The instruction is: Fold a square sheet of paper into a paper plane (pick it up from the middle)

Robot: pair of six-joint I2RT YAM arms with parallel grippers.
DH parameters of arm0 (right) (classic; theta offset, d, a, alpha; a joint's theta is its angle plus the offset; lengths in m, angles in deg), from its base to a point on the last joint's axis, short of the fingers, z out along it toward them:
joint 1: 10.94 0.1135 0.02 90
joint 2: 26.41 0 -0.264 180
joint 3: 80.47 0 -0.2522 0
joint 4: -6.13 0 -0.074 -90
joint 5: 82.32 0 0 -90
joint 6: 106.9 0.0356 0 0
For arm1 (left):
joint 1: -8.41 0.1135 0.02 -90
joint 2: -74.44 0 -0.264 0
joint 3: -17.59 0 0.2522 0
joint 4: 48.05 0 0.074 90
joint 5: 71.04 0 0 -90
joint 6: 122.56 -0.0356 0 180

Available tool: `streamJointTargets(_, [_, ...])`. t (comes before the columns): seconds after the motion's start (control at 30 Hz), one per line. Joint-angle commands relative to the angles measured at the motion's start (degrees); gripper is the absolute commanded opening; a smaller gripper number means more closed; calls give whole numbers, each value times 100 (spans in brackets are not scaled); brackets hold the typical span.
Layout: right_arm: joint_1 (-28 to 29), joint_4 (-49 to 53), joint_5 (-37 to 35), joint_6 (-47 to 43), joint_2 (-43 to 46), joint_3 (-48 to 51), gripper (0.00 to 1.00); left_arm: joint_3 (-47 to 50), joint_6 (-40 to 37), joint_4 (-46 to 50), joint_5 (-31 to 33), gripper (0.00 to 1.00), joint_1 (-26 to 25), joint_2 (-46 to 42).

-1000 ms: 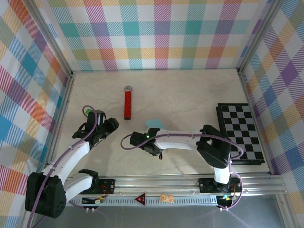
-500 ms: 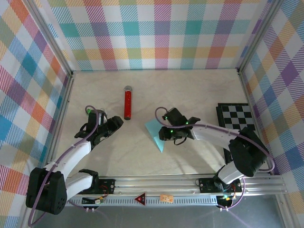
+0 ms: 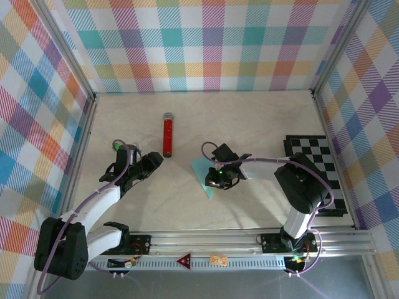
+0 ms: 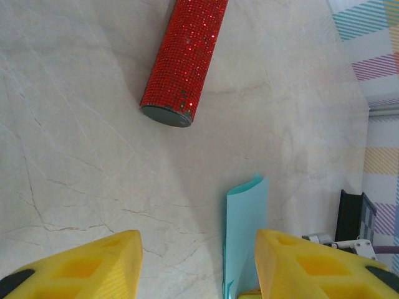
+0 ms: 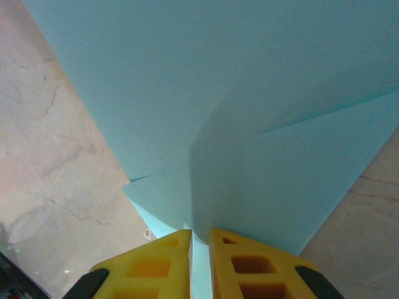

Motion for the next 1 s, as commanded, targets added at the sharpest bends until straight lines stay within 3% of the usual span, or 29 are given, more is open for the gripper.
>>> streamJointTargets(0.0, [8,-356,-159,1019,-67,347,18,20,70,-168,-164,51,-65,134])
streamJointTargets(0.2, [240,-1935,-876,2837,326,1275,20,-132,47,-330,-405,49,-134,525])
streamJointTargets(0.43, [837,-2718,-2224,3784,935,1670,25,-307,10,-493,-657,38,-342,973])
streamJointTargets(0.53, [833,-3288,-2246,3446,1110,1762,27,-449,4,-611,-741,35,-509,1206])
streamJointTargets(0.73, [801,-1885,-2530,2266,1615,1299,25,-962,-40,-809,-965,33,-1019,1941])
streamJointTargets(0.97, [224,-1473,-2285,1718,2123,1540,17,-1693,-37,-1028,-1199,25,-1692,2964])
